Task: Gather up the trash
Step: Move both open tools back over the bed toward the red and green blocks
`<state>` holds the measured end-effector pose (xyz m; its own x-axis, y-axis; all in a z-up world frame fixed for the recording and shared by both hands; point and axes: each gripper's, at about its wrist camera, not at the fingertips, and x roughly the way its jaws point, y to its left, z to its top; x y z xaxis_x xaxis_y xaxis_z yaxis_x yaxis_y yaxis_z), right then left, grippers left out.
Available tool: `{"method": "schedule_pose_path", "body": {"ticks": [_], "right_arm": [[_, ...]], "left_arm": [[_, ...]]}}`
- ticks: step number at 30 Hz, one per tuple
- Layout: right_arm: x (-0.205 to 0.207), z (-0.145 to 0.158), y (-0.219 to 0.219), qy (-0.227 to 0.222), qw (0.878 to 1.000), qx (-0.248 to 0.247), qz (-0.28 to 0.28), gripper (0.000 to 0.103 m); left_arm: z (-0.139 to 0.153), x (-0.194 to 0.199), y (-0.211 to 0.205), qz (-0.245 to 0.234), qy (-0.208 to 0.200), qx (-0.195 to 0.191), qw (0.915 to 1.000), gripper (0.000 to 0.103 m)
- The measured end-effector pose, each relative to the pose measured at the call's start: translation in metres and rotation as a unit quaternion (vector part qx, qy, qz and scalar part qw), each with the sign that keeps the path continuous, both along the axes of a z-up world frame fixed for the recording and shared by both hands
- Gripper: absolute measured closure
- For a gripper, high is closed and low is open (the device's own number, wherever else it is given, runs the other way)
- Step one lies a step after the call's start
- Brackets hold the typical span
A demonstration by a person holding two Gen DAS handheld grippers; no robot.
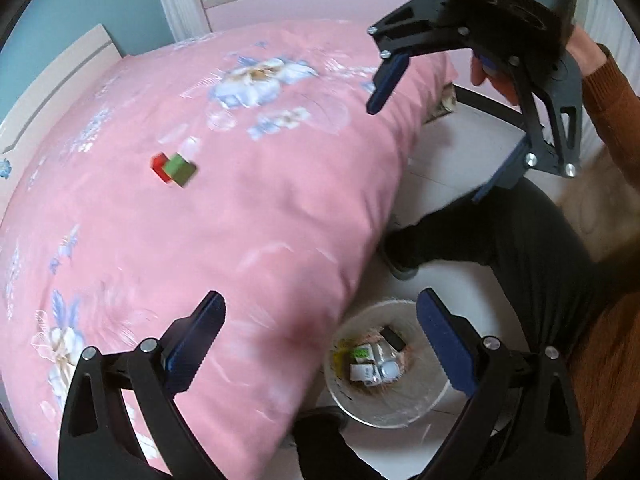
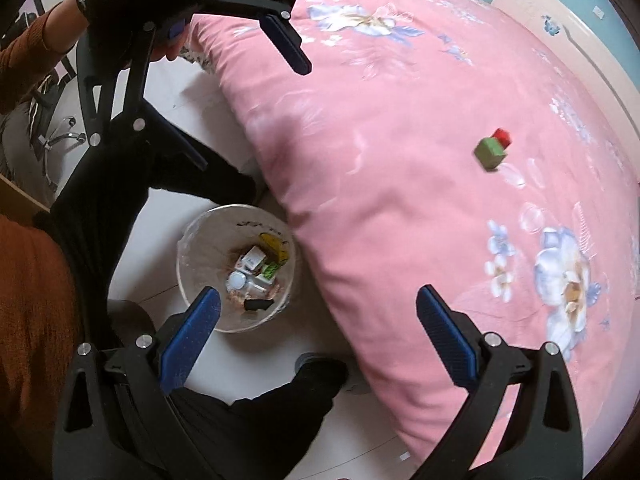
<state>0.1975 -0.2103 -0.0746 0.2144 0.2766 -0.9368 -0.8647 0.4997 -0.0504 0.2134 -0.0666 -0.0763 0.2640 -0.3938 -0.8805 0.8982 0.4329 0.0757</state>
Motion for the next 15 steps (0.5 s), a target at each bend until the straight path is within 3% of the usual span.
{"method": "schedule_pose_path", "body": {"ticks": [15], "right_arm": [[0.076,0.021,-0.021,-0.021,1.0,0.003,-0.002,0.007]], "left_arm": [[0.017,0.092,-0.01,0.022,-0.012,0.003,0.9997,0.005]]}}
